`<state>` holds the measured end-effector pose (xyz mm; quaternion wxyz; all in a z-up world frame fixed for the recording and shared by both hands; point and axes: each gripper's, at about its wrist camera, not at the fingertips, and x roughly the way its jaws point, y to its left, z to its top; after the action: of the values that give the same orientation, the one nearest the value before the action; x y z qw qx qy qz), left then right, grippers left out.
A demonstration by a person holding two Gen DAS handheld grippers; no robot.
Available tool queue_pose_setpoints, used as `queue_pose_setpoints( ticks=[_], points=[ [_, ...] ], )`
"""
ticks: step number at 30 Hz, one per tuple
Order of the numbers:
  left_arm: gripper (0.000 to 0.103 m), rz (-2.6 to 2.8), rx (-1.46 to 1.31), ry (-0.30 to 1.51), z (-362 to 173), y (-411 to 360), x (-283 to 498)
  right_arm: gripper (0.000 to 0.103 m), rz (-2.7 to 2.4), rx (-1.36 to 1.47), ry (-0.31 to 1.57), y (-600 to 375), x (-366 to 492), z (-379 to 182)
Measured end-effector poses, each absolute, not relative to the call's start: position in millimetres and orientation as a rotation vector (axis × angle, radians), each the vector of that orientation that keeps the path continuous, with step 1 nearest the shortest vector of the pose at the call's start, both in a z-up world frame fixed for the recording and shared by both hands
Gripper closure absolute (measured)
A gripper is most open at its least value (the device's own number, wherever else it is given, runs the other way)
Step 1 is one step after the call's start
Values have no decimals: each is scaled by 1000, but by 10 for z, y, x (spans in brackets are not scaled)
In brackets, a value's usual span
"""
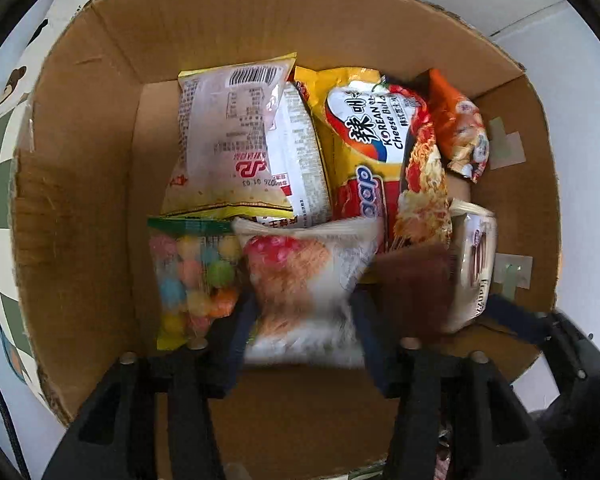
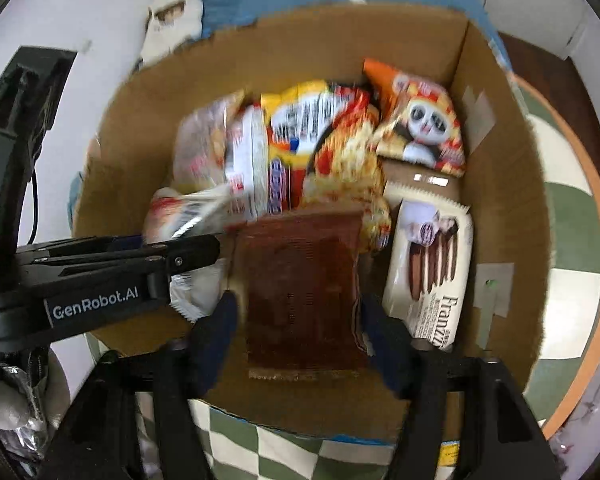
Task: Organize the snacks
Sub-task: 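Carry both packs into the box and open both tools, then withdraw both tools from the box toward the remaining snacks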
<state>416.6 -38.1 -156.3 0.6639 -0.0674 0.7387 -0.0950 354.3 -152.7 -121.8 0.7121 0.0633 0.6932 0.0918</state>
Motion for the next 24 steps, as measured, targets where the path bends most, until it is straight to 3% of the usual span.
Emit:
queue_pose_setpoints(
  ticks=[2,12,24],
  points=[
    [9,-205,-144,1661,-1566,-388,4155,6,191,102,1550,-1512,3563,-1250],
    [8,-144,-81,1617,-1410,-394,4148,6,138,77,1554,-1613,3587,-1205],
    [8,-112,-33,1453,-839,-316,3860,6,70,28,1434,-1751,3448,-775]
  ],
)
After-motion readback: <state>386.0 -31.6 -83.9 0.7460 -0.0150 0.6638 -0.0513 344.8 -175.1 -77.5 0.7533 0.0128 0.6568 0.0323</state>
